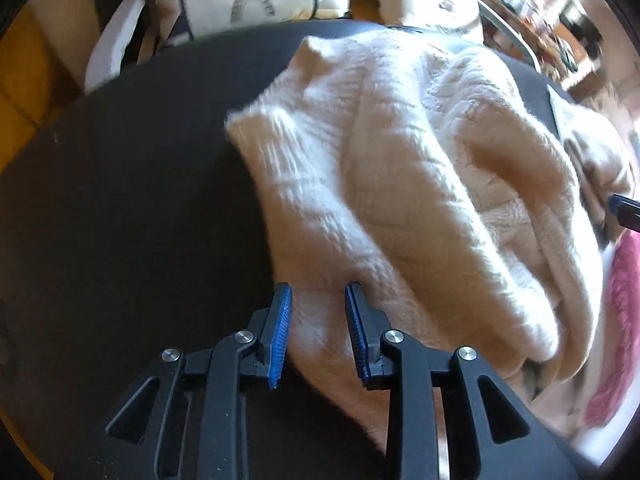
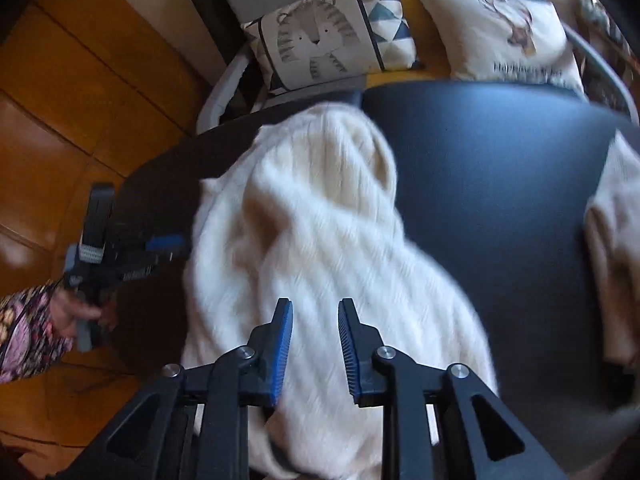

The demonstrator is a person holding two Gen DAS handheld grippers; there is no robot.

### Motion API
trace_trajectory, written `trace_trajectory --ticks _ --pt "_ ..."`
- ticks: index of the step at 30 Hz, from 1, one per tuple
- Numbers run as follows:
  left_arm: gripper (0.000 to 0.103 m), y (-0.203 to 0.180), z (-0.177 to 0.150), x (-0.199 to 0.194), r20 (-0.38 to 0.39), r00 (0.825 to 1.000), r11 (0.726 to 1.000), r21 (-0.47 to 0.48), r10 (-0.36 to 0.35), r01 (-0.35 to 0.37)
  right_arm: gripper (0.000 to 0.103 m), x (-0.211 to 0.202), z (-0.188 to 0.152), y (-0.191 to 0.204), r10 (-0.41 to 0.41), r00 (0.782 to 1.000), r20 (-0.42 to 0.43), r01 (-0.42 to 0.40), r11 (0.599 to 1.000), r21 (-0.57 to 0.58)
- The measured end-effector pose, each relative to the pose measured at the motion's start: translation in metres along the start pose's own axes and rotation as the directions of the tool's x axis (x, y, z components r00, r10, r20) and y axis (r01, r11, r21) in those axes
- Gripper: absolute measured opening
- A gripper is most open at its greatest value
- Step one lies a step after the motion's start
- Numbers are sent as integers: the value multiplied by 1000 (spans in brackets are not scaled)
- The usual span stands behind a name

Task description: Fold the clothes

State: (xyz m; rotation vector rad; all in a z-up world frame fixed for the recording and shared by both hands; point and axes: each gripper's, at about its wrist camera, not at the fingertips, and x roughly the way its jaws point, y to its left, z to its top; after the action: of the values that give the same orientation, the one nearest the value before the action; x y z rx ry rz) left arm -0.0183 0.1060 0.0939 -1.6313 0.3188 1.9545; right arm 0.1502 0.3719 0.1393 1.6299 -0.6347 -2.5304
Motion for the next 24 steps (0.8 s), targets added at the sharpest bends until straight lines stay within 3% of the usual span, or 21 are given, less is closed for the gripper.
trace_trajectory --ticks 5,10,15,19,21,23,24 --pt "30 -1 -36 0 -10 995 981 -165 -102 99 23 12 6 2 -9 999 -37 7 999 -40" --pt "32 -7 -74 7 -16 978 928 -321 -208 192 23 15 -24 6 -22 997 -75 20 999 -33" --pt "36 -17 -87 6 50 989 922 -357 -141 149 23 29 -45 8 -9 996 -84 9 1000 5" --pt "36 -25 -90 -5 3 999 929 -367 -47 45 24 34 -59 9 -39 997 -66 40 999 19" --pt "39 -24 -100 -10 12 996 908 -411 -87 84 24 30 -64 8 -38 998 -46 40 998 43" --pt "55 -22 -110 -5 19 985 874 -457 -174 163 24 24 -71 6 -36 999 -25 37 997 69" --pt "57 -22 -114 -2 27 978 862 -467 -208 196 24 22 -74 5 -35 999 -14 36 996 82"
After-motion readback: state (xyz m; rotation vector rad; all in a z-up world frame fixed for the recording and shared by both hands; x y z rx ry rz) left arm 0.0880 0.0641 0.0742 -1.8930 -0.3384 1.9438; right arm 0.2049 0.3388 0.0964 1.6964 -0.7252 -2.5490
